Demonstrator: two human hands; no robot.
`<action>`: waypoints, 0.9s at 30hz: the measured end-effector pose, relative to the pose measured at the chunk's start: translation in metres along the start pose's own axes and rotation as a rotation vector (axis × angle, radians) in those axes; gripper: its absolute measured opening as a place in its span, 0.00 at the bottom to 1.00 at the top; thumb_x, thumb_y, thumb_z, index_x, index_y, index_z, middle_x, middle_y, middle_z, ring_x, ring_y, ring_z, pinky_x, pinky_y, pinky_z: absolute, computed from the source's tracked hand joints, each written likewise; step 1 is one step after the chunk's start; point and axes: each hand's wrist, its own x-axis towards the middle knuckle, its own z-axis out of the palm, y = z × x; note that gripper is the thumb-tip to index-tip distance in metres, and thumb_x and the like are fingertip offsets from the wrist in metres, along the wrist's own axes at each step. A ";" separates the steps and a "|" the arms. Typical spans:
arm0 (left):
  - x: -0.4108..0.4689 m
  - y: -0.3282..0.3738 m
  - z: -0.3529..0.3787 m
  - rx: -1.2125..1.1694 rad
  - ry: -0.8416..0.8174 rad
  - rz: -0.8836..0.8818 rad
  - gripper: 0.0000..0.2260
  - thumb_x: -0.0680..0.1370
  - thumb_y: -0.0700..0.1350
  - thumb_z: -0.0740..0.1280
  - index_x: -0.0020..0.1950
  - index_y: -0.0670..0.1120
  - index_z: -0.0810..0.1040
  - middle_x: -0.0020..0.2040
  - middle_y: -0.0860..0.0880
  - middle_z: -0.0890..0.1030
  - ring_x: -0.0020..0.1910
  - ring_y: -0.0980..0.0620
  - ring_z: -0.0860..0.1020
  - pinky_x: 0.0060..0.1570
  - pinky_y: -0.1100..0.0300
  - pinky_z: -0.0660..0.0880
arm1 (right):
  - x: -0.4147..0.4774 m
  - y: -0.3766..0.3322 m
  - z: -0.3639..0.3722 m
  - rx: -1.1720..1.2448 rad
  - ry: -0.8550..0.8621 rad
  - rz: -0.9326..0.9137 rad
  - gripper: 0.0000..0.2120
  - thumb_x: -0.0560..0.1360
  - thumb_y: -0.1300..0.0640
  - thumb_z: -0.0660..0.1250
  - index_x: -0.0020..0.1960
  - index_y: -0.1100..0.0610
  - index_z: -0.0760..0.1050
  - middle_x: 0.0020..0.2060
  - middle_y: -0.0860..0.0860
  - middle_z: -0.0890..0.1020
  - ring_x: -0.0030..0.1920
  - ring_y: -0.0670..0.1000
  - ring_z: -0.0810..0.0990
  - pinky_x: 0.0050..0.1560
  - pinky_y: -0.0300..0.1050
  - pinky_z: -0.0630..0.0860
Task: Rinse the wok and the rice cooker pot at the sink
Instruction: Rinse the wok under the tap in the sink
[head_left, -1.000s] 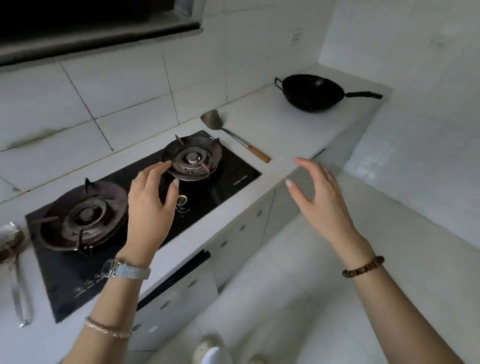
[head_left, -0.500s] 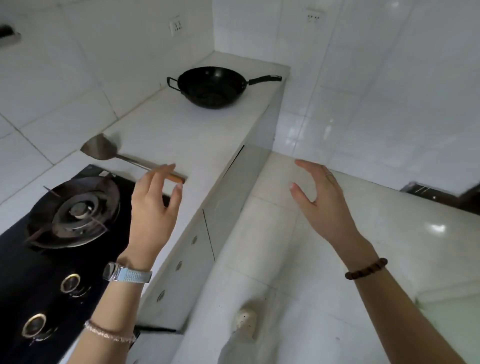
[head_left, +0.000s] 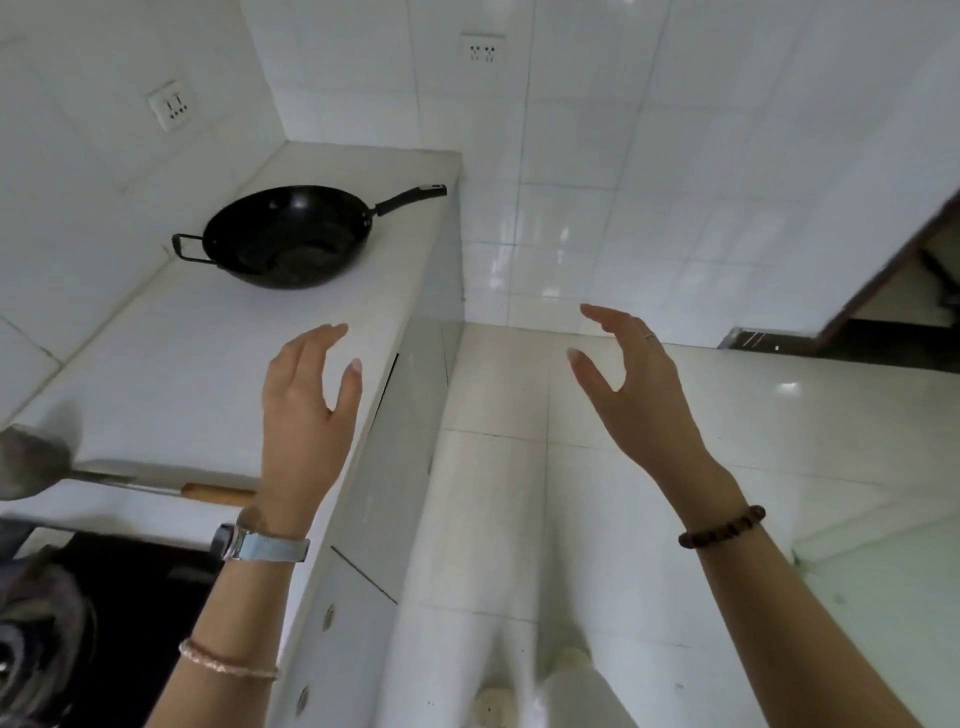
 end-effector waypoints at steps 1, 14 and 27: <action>0.008 0.001 0.009 -0.002 -0.007 0.007 0.15 0.81 0.42 0.63 0.67 0.42 0.74 0.64 0.44 0.76 0.63 0.46 0.72 0.66 0.56 0.66 | 0.009 0.007 -0.001 -0.002 0.002 0.004 0.20 0.79 0.48 0.63 0.70 0.48 0.67 0.64 0.44 0.74 0.65 0.44 0.70 0.64 0.38 0.64; 0.130 0.027 0.138 0.135 0.036 -0.029 0.16 0.81 0.44 0.63 0.68 0.43 0.73 0.65 0.44 0.76 0.65 0.46 0.71 0.66 0.62 0.61 | 0.174 0.122 -0.012 0.020 -0.081 -0.035 0.20 0.79 0.47 0.62 0.70 0.45 0.66 0.65 0.43 0.72 0.67 0.46 0.68 0.66 0.41 0.63; 0.224 0.014 0.218 0.214 0.070 -0.152 0.16 0.81 0.43 0.63 0.68 0.42 0.72 0.64 0.44 0.75 0.65 0.46 0.72 0.67 0.52 0.66 | 0.338 0.171 0.032 0.026 -0.269 -0.174 0.20 0.80 0.46 0.61 0.70 0.44 0.65 0.66 0.41 0.71 0.67 0.45 0.68 0.67 0.44 0.64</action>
